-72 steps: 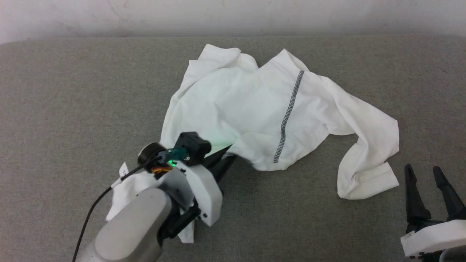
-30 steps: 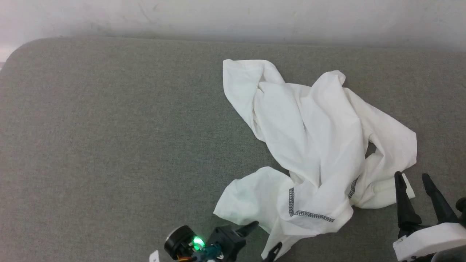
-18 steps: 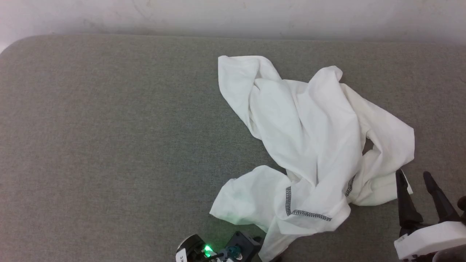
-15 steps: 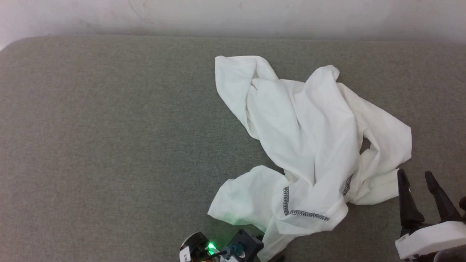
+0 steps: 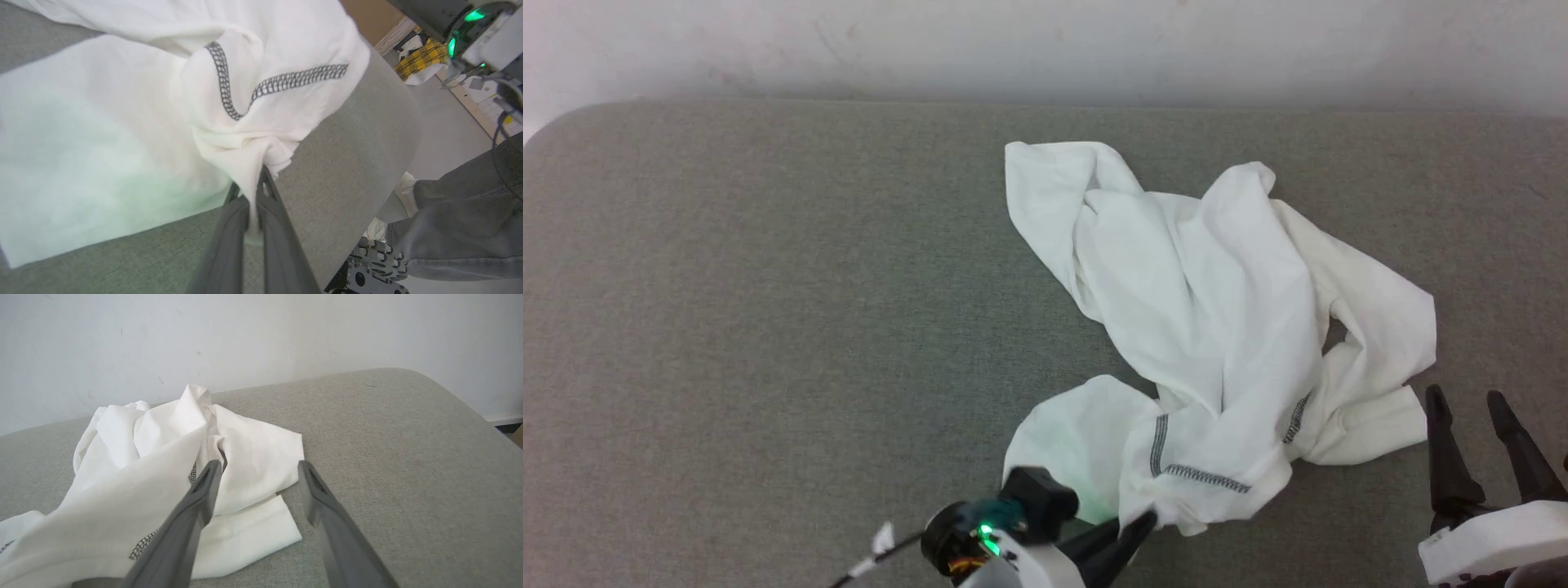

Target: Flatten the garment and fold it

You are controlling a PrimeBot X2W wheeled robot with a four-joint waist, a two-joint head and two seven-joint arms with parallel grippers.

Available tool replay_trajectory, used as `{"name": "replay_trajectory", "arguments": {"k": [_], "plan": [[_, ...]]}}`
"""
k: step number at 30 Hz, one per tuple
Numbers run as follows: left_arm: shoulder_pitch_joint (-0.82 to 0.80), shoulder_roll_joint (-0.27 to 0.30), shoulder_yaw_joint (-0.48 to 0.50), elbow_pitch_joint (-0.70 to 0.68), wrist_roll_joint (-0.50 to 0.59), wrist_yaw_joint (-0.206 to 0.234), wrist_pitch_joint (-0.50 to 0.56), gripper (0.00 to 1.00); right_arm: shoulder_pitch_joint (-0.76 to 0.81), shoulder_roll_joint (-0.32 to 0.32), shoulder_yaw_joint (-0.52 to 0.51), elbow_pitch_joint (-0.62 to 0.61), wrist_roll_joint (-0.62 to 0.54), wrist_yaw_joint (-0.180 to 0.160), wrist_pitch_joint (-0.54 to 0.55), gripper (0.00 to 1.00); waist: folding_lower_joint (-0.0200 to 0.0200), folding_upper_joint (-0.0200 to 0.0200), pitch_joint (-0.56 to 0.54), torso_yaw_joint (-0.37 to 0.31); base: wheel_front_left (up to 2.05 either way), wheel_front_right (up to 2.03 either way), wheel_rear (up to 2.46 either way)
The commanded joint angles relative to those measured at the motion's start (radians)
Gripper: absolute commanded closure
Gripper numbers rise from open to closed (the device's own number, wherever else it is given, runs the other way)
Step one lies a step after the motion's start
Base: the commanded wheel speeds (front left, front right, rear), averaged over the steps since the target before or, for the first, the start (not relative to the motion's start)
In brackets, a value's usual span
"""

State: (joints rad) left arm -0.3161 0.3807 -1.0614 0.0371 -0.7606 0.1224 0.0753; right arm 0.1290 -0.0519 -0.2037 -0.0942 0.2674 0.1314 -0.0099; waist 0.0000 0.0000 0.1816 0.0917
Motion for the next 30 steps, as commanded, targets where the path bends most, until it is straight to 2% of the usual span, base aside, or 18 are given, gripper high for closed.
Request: {"name": "replay_trajectory", "arguments": {"k": [1,4,9,13,17,19,23,25,30], "plan": [[0.015,0.015,0.025,-0.051,-0.031,-0.012,-0.004,1.0,0.006,0.002,-0.001,0.003,0.01,-0.001,-0.007,0.0,0.0,0.0,-0.009,0.012,0.0,0.0,0.0],[0.033,0.085,0.115,-0.244,-0.122,-0.012,-0.009,1.0,0.009,0.002,-0.002,0.007,0.013,-0.001,-0.01,0.0,0.0,0.0,-0.016,0.029,0.0,0.0,0.0],[0.047,0.239,0.348,-0.481,-0.234,0.047,-0.064,1.0,0.009,0.002,-0.001,0.011,0.014,-0.001,-0.011,0.0,0.0,0.0,-0.025,0.054,0.0,0.0,0.0],[0.098,0.343,0.577,-0.506,-0.331,0.121,-0.143,1.0,0.004,0.002,0.005,0.011,0.013,-0.001,-0.01,0.0,0.0,0.0,-0.023,0.061,0.0,0.0,0.0],[0.186,0.448,0.788,-0.415,-0.374,0.216,-0.216,1.0,0.001,0.002,0.008,0.004,0.009,-0.001,-0.004,0.0,0.0,0.0,-0.01,0.053,0.0,0.0,0.0],[0.242,0.473,0.881,-0.357,-0.411,0.25,-0.245,1.0,0.001,0.002,0.001,0.001,0.004,-0.001,-0.001,0.0,0.0,0.0,-0.002,0.047,0.0,0.0,0.0],[0.355,0.499,1.036,-0.217,-0.449,0.285,-0.293,1.0,0.004,0.002,-0.004,-0.002,0.001,-0.001,0.004,0.0,0.0,0.0,0.007,0.036,0.0,0.0,0.0],[0.393,0.48,1.1,-0.151,-0.466,0.279,-0.311,1.0,0.006,0.002,-0.004,-0.004,0.001,-0.001,0.006,0.0,0.0,0.0,0.009,0.033,0.0,0.0,0.0],[0.434,0.435,1.182,0.002,-0.455,0.241,-0.33,1.0,0.01,0.002,-0.005,-0.003,-0.002,-0.001,0.013,0.0,0.0,0.0,0.006,0.033,0.0,0.0,0.0]]}}
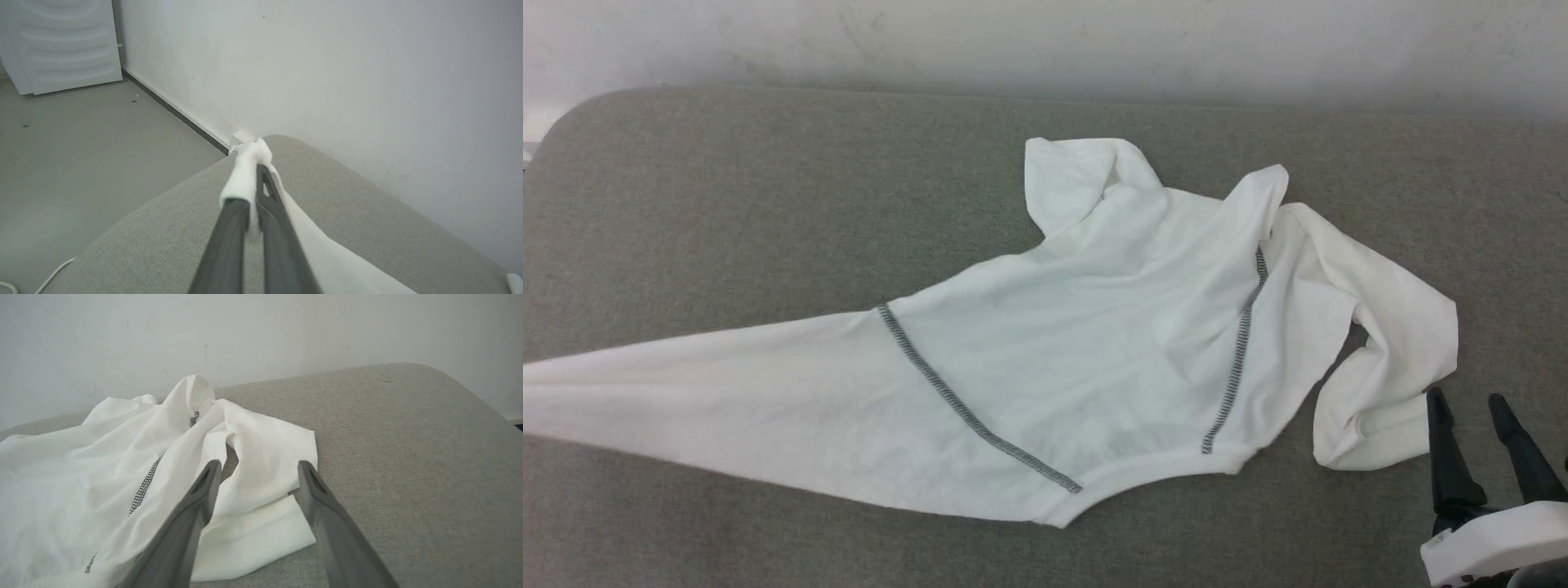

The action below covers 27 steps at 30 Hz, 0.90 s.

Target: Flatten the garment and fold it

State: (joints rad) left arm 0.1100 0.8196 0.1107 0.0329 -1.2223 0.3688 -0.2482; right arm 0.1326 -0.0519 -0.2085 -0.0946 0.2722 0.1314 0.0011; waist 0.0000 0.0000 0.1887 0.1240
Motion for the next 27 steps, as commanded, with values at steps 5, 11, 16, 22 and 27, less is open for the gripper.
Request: {"name": "replay_trajectory", "arguments": {"k": [5,11,16,22,27], "plan": [[-0.016,-0.039,0.004,0.124,0.032,-0.044,-0.011,0.66,0.007,0.002,0.005,-0.001,-0.013,-0.001,0.014,0.0,0.0,0.0,-0.013,0.01,0.0,0.0,0.0],[-0.06,-0.062,-0.008,0.102,0.079,-0.085,-0.012,0.0,0.017,0.002,0.009,0.002,-0.014,-0.001,0.024,0.0,0.0,0.0,-0.041,0.014,0.0,0.0,0.0],[-0.077,-0.057,0.013,-0.095,0.2,-0.074,-0.013,0.0,0.028,0.002,0.011,-0.007,-0.014,-0.001,0.028,0.0,0.0,0.0,-0.056,0.012,0.0,0.0,0.0],[-0.086,-0.106,-0.073,-0.388,0.369,-0.058,-0.013,0.0,0.03,0.002,0.02,-0.016,-0.007,-0.001,0.023,0.0,0.0,0.0,-0.056,0.001,0.0,0.0,0.0],[-0.08,-0.243,-0.176,-0.484,0.555,-0.042,-0.013,0.0,0.025,0.002,0.029,-0.025,-0.004,-0.001,0.01,0.0,0.0,0.0,-0.049,-0.021,0.0,0.0,0.0]]}}
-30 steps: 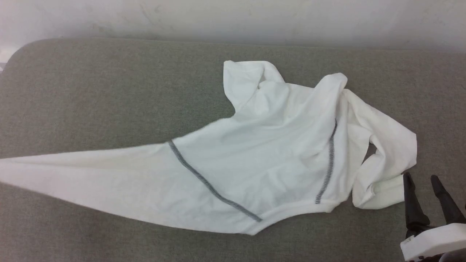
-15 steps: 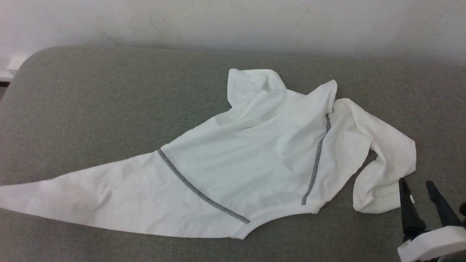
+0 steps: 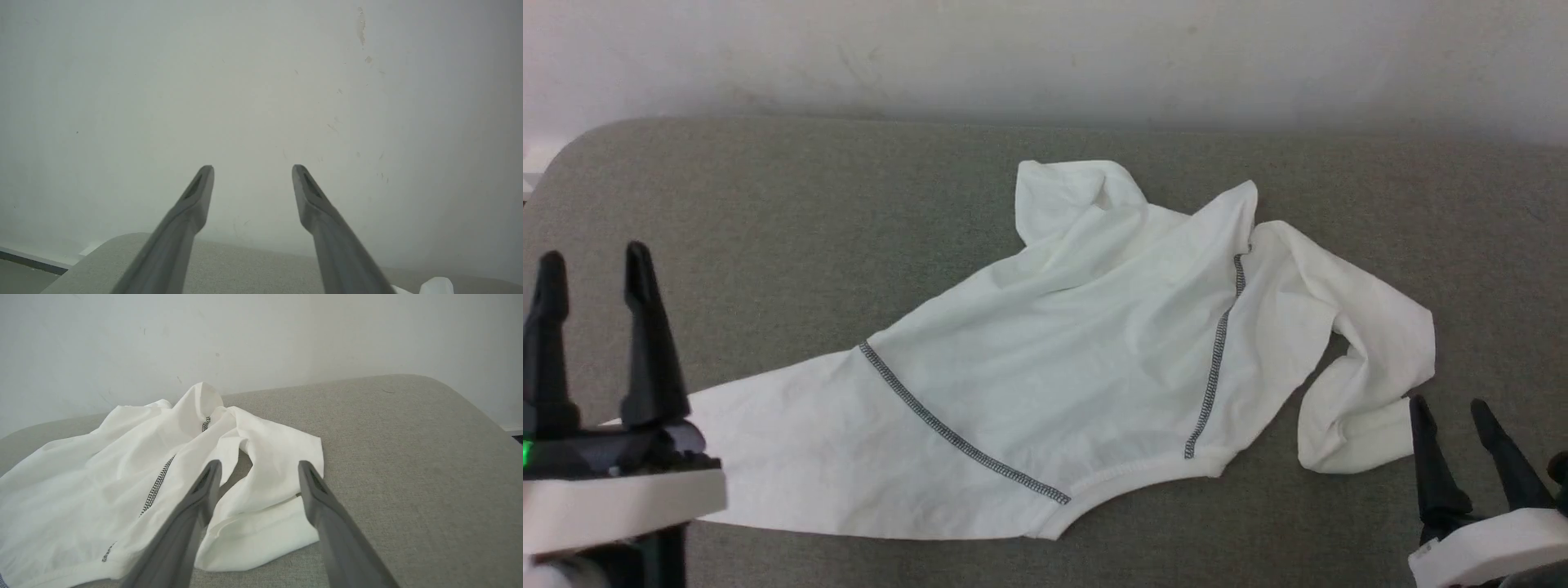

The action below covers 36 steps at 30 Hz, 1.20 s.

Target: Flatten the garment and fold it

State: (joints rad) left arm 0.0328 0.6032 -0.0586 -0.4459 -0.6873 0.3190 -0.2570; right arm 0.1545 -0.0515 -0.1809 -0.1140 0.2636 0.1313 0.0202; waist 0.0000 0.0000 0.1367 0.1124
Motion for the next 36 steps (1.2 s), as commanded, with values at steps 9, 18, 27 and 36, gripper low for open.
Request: {"name": "replay_trajectory", "arguments": {"k": [9,18,27,36], "plan": [[0.182,-0.276,-0.164,0.099,0.224,-0.041,-0.005,0.0,0.022,0.001,-0.002,-0.002,0.015,-0.001,-0.038,0.0,0.0,0.0,0.0,-0.025,0.0,0.0,0.0],[0.204,-0.354,-0.148,0.157,0.299,-0.111,-0.005,0.0,0.029,0.001,0.007,0.005,0.015,-0.001,-0.051,0.0,0.0,0.0,0.01,0.025,0.0,0.0,0.0],[0.152,-0.395,-0.142,0.185,0.326,-0.172,-0.005,0.0,-0.136,0.001,0.071,-0.019,-0.074,-0.001,0.078,0.0,0.0,0.0,0.055,0.065,0.0,0.0,0.0],[0.108,-0.437,-0.158,0.228,0.337,-0.22,-0.005,0.0,-0.169,0.001,0.091,0.084,-0.054,-0.001,0.353,0.0,0.0,0.0,0.099,0.118,0.0,0.0,0.0]]}}
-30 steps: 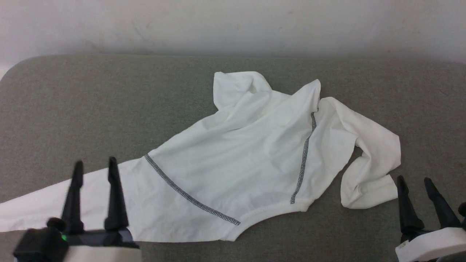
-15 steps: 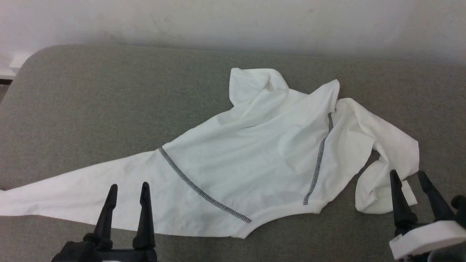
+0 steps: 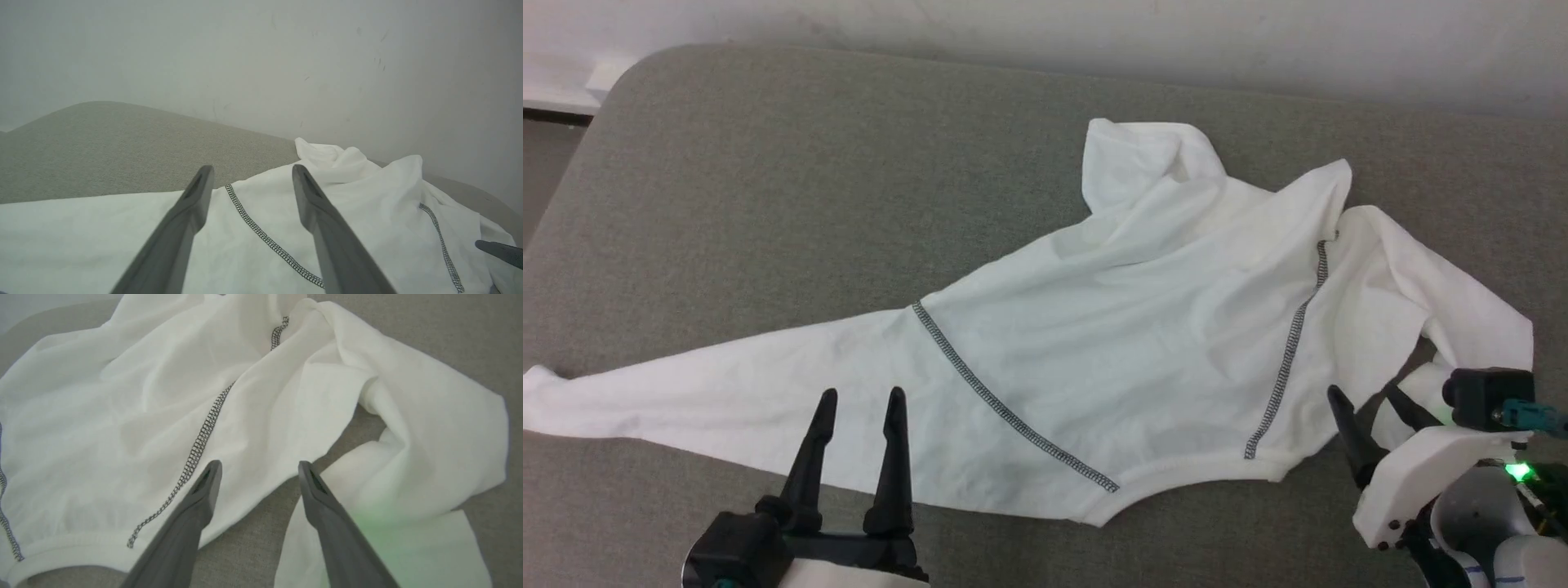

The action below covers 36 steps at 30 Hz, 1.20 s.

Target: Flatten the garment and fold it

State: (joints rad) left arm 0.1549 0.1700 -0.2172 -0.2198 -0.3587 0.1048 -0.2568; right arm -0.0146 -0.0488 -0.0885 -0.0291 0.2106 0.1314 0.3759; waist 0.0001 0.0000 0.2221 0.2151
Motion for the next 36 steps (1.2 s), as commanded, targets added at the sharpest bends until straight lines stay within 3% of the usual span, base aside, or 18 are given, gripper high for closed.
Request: {"name": "replay_trajectory", "arguments": {"k": [1,12,36], "plan": [[-0.016,-0.007,0.003,0.005,0.009,-0.009,-0.005,0.0,0.002,-0.001,-0.014,0.003,-0.001,-0.001,0.005,0.0,-0.0001,0.0,0.017,0.02,0.0,0.0,0.0],[-0.023,-0.026,0.011,0.033,0.017,-0.041,-0.005,0.0,-0.005,-0.001,-0.073,0.076,0.016,-0.001,-0.02,0.0,-0.0001,0.0,0.02,0.032,0.0,0.0,0.0],[-0.047,-0.02,-0.027,0.081,0.015,-0.07,-0.002,0.0,-0.125,-0.001,-0.049,0.242,-0.009,-0.001,-0.094,0.02,-0.0001,0.0,0.028,0.075,0.0,0.0,0.0]]}}
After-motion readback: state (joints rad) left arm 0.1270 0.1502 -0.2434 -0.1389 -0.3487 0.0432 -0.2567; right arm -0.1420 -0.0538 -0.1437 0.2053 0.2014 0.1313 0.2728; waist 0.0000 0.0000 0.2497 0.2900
